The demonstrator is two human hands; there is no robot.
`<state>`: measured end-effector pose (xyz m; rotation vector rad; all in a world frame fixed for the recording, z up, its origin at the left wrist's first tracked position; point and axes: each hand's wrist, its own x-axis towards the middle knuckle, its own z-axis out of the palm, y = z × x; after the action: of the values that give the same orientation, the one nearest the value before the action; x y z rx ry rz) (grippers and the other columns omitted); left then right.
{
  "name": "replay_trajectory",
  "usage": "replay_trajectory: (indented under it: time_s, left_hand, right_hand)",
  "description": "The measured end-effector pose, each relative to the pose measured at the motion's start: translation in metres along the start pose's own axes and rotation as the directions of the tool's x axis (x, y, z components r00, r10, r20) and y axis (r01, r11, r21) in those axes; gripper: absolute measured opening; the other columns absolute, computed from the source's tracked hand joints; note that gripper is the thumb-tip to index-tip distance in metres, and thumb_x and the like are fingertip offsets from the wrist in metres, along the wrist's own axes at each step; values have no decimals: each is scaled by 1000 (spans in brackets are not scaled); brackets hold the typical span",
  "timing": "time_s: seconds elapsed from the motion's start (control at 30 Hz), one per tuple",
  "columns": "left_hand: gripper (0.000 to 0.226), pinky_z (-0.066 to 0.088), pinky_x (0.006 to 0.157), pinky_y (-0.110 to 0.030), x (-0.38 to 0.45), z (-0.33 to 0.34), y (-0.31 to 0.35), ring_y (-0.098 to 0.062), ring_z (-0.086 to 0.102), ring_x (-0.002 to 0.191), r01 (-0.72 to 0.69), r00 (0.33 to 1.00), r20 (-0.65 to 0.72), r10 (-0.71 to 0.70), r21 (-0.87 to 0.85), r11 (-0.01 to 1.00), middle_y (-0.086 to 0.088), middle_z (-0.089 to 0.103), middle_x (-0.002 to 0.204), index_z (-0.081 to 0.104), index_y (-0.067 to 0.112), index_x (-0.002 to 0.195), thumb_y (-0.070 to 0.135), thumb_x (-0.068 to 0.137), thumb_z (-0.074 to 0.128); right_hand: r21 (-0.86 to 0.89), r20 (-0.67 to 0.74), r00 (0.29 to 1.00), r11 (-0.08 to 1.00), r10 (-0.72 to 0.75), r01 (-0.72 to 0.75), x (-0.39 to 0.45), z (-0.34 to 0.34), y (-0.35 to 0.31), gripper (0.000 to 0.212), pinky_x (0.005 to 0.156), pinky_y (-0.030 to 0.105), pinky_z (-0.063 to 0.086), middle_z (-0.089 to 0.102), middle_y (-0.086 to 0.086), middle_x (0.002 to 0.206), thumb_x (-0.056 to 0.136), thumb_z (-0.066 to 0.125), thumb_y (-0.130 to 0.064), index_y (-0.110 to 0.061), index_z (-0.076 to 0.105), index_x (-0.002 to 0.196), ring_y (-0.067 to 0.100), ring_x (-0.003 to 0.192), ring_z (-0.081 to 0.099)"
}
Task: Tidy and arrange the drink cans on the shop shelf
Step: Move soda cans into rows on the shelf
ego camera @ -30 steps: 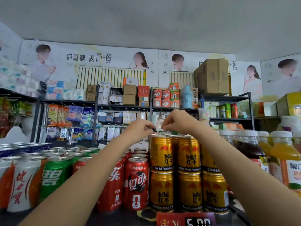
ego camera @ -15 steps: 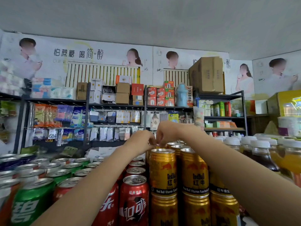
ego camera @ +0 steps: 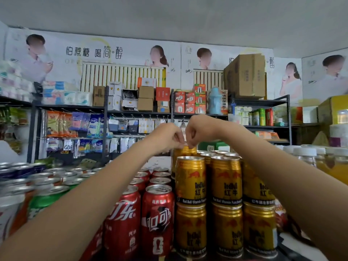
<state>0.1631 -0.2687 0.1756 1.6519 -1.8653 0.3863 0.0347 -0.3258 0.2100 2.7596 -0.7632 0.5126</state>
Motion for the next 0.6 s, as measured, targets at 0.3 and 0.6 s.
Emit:
replay_trajectory:
  time_s: [0.3,0.6]
  left_hand:
    - [15,49,79,-22,-18,12,-6,-8,58,84,-12,996,86,17,-57,998,6,62,87,62,20,77,7,84,63]
    - [33,43,99,-30,-35,11,-12,-19,50,121,120,985,140,-100,-140,983,-5,53,132,63,13,110,-5,91,44]
  right_hand:
    - [149,19,1000,989,0,-3,-16,17,3,12,66,13,46,66,-2,76,78,66,1,-5,73,86,-7,57,56]
    - [228,110,993,972,41,-66,-30,6,5,25,88,24,49,70,5,99,86,54,6,-6,71,99,10,87,64]
